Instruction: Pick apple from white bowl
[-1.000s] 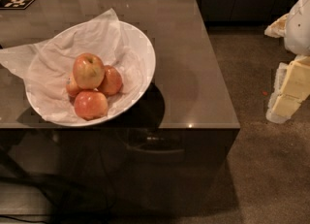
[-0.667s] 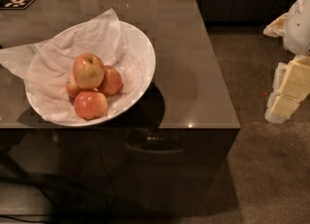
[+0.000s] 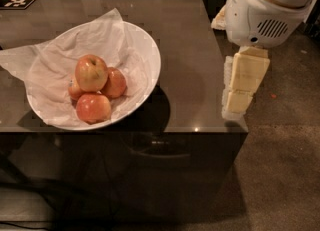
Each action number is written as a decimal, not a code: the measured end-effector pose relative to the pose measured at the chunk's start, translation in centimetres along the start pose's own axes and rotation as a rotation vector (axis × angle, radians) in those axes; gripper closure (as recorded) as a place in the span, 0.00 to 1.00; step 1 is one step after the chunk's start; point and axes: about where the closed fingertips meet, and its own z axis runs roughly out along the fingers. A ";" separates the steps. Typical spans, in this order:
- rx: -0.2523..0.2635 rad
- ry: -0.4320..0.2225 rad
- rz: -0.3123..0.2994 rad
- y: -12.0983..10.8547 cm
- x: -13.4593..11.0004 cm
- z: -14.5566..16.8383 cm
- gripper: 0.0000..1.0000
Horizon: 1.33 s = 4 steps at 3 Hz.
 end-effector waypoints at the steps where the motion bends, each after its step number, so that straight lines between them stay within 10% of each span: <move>1: 0.000 -0.010 -0.106 -0.1 -5.3 -0.5 0.00; 4: -0.004 -0.118 -0.132 -2.5 -9.6 0.5 0.00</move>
Offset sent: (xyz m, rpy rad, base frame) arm 0.0011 0.0430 0.0131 -0.0141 -0.0163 0.0869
